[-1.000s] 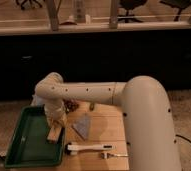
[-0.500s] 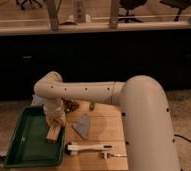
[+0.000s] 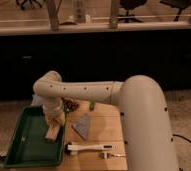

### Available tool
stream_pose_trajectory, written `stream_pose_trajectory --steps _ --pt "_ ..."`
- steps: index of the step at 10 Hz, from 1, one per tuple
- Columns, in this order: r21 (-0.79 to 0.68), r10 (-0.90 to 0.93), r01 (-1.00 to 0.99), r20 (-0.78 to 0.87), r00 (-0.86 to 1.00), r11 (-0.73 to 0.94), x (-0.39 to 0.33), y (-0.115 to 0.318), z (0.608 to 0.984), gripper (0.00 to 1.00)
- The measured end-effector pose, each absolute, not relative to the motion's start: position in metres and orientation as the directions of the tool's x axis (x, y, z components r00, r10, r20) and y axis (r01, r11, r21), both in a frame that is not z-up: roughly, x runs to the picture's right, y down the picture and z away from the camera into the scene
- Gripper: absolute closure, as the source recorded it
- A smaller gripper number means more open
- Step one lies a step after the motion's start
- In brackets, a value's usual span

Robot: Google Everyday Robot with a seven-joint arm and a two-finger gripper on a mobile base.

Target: Place eraser in tray

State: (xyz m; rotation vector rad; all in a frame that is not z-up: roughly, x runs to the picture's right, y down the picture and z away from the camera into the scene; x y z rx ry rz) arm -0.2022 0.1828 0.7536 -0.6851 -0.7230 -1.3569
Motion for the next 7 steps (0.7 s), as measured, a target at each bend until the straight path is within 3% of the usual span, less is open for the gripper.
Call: stream_pose_trajectory --steps 7 --pt "-0.026 -0.598 0.995 0.797 0.081 0.099 -0.2071 0.1827 0.7535 0.99"
